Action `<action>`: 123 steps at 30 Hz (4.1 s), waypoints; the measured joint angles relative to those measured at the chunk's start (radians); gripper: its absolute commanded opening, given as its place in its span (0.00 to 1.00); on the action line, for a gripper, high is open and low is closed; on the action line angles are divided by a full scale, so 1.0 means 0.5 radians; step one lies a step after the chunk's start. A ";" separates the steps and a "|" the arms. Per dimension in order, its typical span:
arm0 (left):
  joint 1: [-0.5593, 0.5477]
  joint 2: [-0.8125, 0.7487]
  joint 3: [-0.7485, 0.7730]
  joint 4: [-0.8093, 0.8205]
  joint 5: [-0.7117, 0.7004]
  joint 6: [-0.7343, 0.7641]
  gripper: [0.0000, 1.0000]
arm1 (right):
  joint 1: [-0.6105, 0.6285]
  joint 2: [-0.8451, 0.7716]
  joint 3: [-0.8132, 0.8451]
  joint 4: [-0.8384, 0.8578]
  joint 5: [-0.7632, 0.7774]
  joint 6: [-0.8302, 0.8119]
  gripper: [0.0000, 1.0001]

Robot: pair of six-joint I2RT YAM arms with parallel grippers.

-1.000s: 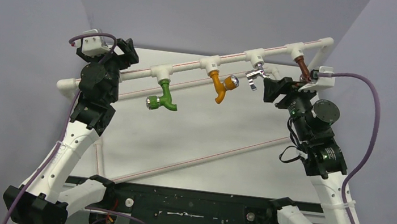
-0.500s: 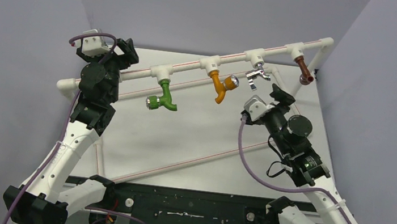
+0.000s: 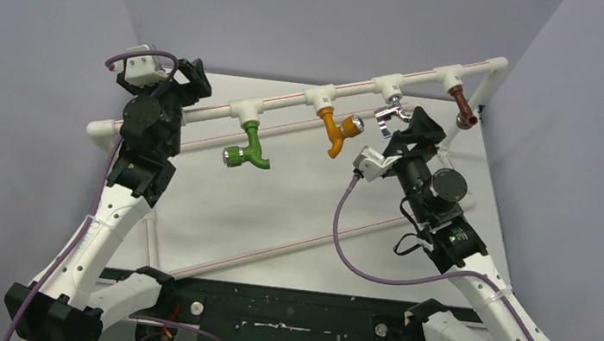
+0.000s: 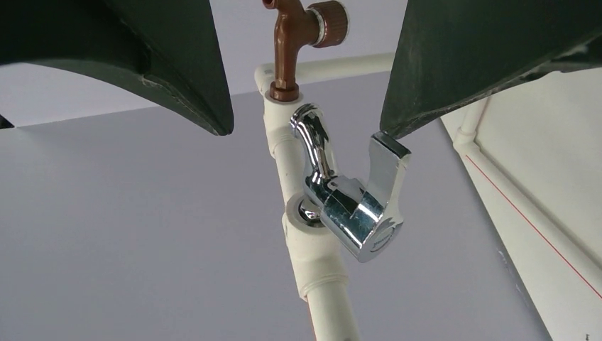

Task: Install the water faucets

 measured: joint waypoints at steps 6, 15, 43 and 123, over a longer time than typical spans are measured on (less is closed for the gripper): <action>0.000 -0.001 0.000 0.000 0.000 0.000 0.80 | 0.000 0.135 0.000 0.101 0.000 -0.139 0.69; -0.002 -0.004 0.000 0.000 0.000 0.000 0.81 | -0.001 0.224 0.004 0.197 -0.003 -0.178 0.25; -0.008 -0.006 0.001 0.002 -0.013 0.001 0.80 | -0.057 0.205 0.093 0.507 -0.062 1.865 0.00; -0.375 -0.202 0.770 -1.168 0.018 -0.010 0.97 | -0.421 0.411 0.246 0.146 -0.520 1.375 0.00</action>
